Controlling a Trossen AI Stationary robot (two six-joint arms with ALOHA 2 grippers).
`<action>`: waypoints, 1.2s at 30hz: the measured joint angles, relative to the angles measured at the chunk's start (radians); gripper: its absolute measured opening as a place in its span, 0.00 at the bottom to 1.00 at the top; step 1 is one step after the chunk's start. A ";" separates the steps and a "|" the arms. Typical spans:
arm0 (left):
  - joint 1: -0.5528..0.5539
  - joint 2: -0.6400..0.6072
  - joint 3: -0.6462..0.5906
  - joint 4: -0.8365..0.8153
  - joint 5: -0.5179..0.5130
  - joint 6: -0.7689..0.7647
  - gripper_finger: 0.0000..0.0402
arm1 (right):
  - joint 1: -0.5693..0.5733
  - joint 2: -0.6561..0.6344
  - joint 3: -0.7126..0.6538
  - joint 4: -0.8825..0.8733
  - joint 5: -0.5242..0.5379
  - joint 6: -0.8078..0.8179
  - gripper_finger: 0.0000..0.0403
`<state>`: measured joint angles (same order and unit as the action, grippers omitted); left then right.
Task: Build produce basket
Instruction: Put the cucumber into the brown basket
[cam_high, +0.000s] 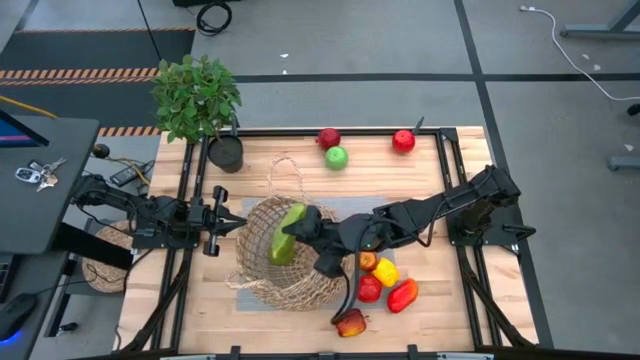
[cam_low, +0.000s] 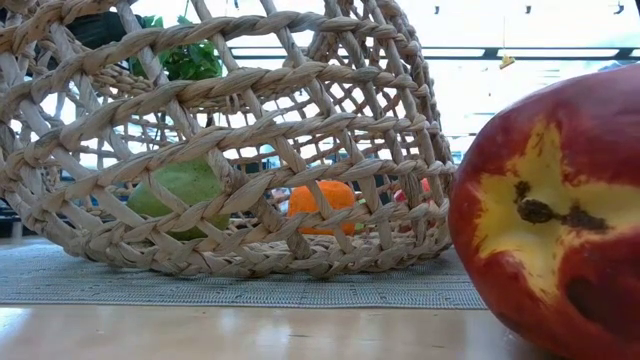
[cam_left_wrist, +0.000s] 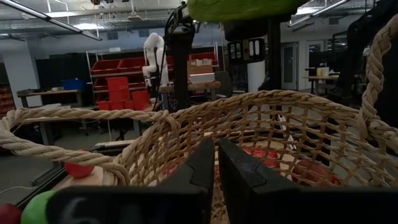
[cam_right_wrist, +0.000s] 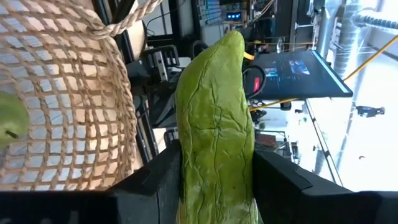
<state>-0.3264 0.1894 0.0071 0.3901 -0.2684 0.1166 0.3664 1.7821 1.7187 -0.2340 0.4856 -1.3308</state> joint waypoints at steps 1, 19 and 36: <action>0.000 0.000 0.000 0.000 0.000 0.000 0.08 | 0.000 0.000 0.000 -0.001 -0.010 0.011 0.43; 0.000 0.000 0.000 0.000 0.000 0.000 0.08 | -0.186 0.000 0.000 0.161 -0.574 1.055 0.43; 0.000 0.000 0.000 0.000 0.000 0.000 0.06 | -0.239 0.070 0.000 0.061 -0.555 1.499 0.43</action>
<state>-0.3265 0.1894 0.0072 0.3897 -0.2685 0.1169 0.1276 1.8525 1.7191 -0.1730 -0.0697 0.1685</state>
